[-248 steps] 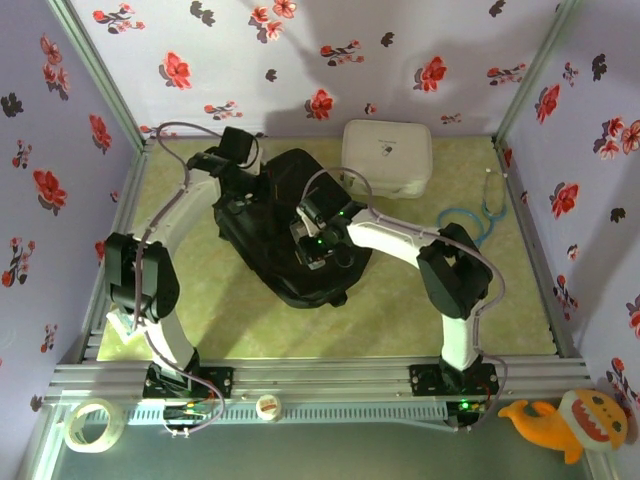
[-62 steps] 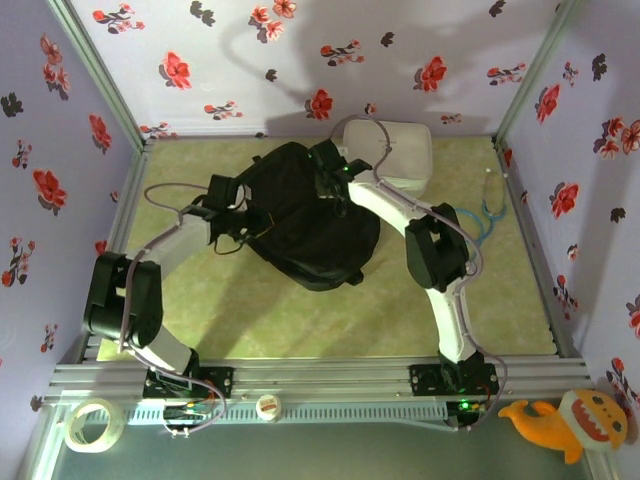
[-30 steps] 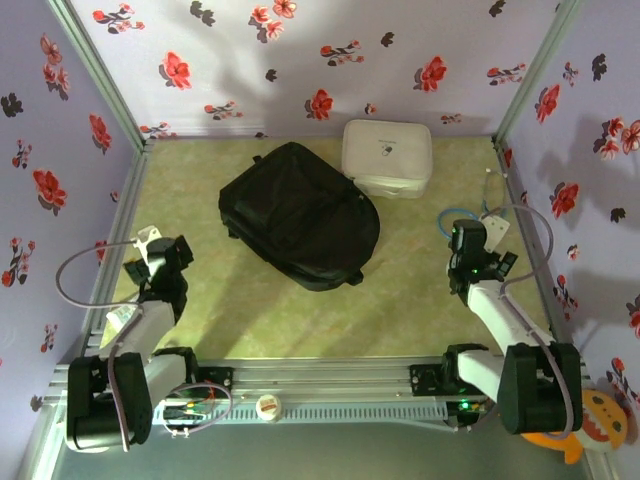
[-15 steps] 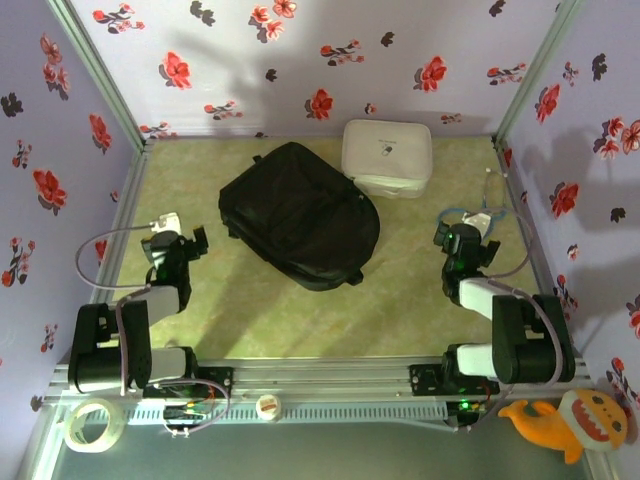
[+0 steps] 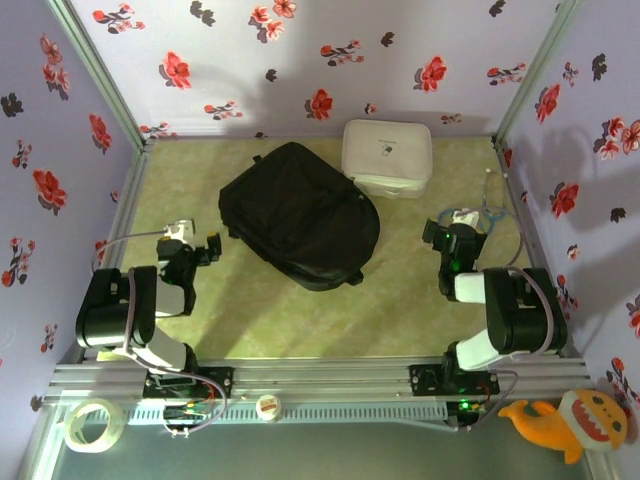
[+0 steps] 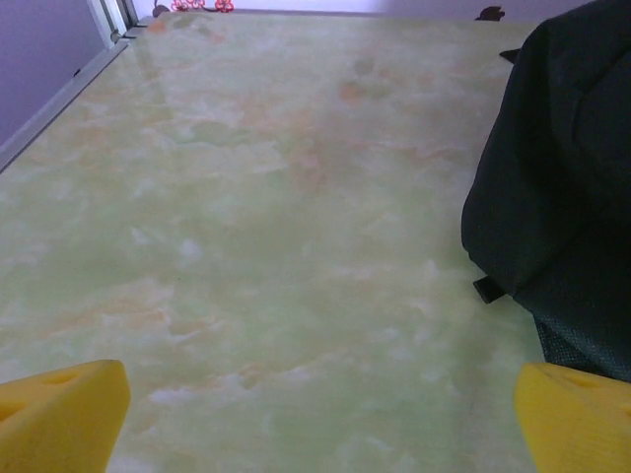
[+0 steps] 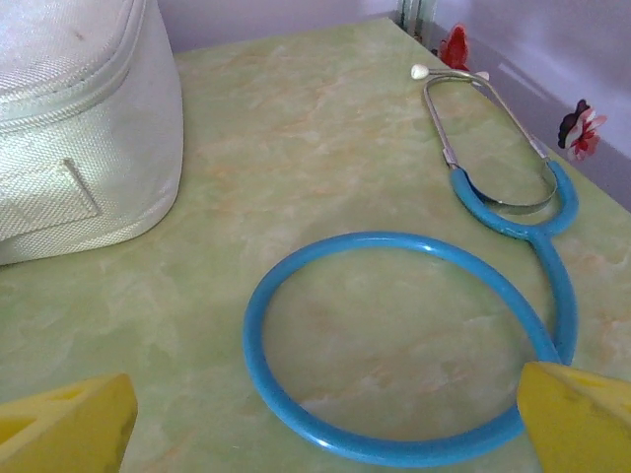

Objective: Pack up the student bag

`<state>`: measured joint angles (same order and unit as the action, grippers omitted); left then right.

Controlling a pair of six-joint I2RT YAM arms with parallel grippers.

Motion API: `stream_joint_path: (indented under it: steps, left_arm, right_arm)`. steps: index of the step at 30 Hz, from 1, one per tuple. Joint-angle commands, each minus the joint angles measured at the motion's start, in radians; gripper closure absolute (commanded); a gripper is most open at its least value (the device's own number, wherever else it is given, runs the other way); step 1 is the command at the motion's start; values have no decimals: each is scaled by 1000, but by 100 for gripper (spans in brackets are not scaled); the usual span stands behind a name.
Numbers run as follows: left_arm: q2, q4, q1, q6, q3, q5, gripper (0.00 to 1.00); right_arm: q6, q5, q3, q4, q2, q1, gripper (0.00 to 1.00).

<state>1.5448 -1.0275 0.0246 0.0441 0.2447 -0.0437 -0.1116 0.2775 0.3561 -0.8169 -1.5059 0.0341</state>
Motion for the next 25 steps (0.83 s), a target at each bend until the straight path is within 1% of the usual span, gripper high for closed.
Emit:
stream_joint_path:
  steps: [1, 2, 3, 5, 7, 9, 14, 16, 19, 25]
  left_arm:
    - [-1, -48, 7, -18, 40, -18, 0]
    - [-5, 4, 7, -18, 70, -31, 0]
    - [-5, 43, 6, 11, 96, -53, 0]
    - [-4, 104, 0, 21, 128, -84, 0]
    - [-4, 100, -6, 17, 126, -90, 0]
    - [-2, 101, -7, 14, 128, -87, 0]
    - [-2, 113, -23, -5, 135, -87, 0]
    - [-2, 148, -24, -6, 150, -82, 0]
    - [1, 144, -24, -6, 153, -81, 0]
    - [-1, 141, -10, -6, 148, -44, 0]
  right_arm:
    - [7, -7, 24, -71, -42, -3, 1]
    - [11, -9, 18, -108, -60, -3, 1]
    - [12, -10, 13, -116, -62, -4, 1]
    - [6, -11, 27, -63, -46, -3, 1]
    - [10, -9, 20, -99, -59, -3, 1]
    - [8, -9, 22, -78, -50, -3, 1]
    - [9, -9, 21, -88, -53, -3, 1]
    - [9, -10, 20, -88, -53, -3, 1]
    - [9, -11, 20, -88, -53, -3, 1]
    - [9, -11, 21, -88, -53, -3, 1]
